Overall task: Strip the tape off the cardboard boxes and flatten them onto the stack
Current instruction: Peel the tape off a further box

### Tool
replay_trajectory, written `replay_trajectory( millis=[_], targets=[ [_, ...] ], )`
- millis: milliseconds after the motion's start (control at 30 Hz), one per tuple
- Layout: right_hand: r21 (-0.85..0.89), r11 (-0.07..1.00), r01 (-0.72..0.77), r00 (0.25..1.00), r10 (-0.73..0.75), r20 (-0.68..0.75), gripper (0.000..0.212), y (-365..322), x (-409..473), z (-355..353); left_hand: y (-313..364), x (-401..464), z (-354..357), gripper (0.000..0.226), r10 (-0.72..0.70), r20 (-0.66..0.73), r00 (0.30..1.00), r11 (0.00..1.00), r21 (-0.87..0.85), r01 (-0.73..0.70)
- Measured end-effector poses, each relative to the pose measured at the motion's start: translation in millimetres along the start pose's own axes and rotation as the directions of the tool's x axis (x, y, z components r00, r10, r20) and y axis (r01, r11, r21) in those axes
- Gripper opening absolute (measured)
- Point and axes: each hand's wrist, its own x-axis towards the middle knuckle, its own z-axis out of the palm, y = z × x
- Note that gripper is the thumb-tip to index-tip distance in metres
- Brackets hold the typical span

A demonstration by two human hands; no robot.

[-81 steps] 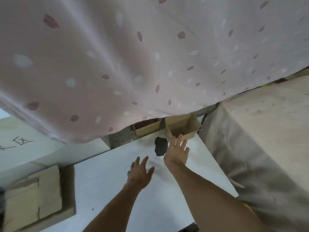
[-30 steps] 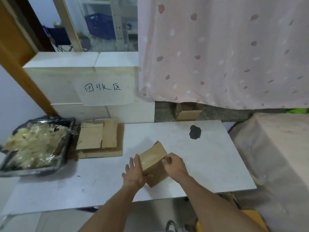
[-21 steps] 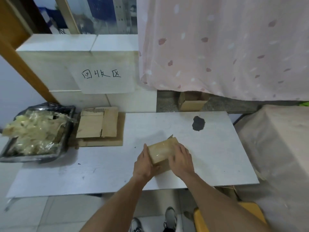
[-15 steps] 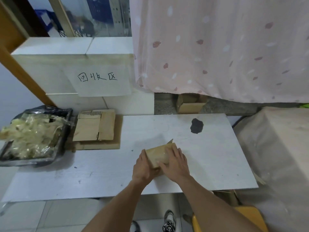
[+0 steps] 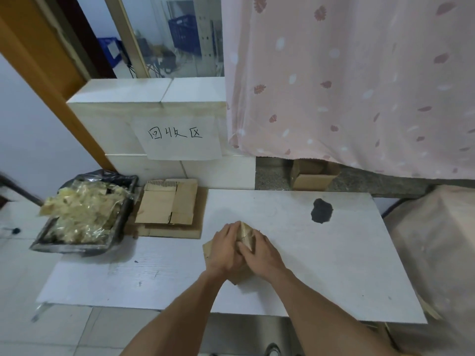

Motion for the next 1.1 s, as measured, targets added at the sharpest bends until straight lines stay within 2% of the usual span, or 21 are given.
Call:
replay_trajectory(
  millis=[133,267,333,500,633,767,933,1100],
  targets=[
    [-0.017,0.996,-0.088,0.994,0.089,0.056,0.051,1,0,7,-9,-3,3,0.084,-0.077,0.168,0.983,0.993,0.097,0.061],
    [-0.007,0.991,-0.131,0.98,0.13,0.148,0.047,17,-6,15,-26,-23,12,0.11,-0.266,0.135,0.955,0.906,0.374,0.199],
    [0.05,0.987,-0.154,0.973,0.142,0.183,0.05,21,-7,21,-33,-27,13,0.105,-0.273,0.115,0.955,0.896,0.391,0.209],
    [0.227,0.947,-0.227,0.966,0.189,0.177,0.056,20,0,38,-41,-27,9,0.08,-0.286,0.144,0.947,0.931,0.276,0.239],
    [0.326,0.931,-0.166,0.982,0.127,0.14,0.05,16,5,43,-47,-28,13,0.08,-0.309,0.167,0.936,0.93,0.261,0.26],
    [0.305,0.938,-0.166,0.981,0.125,0.151,0.041,16,12,43,-51,-23,13,0.087,-0.333,0.225,0.916,0.91,0.332,0.249],
    [0.248,0.958,-0.141,0.981,0.101,0.168,0.038,24,20,37,-57,-6,10,0.084,-0.325,0.335,0.884,0.91,0.367,0.195],
    [0.238,0.963,-0.13,0.984,0.095,0.151,0.034,32,24,33,-66,12,-1,0.078,-0.3,0.398,0.867,0.934,0.306,0.183]
  ],
)
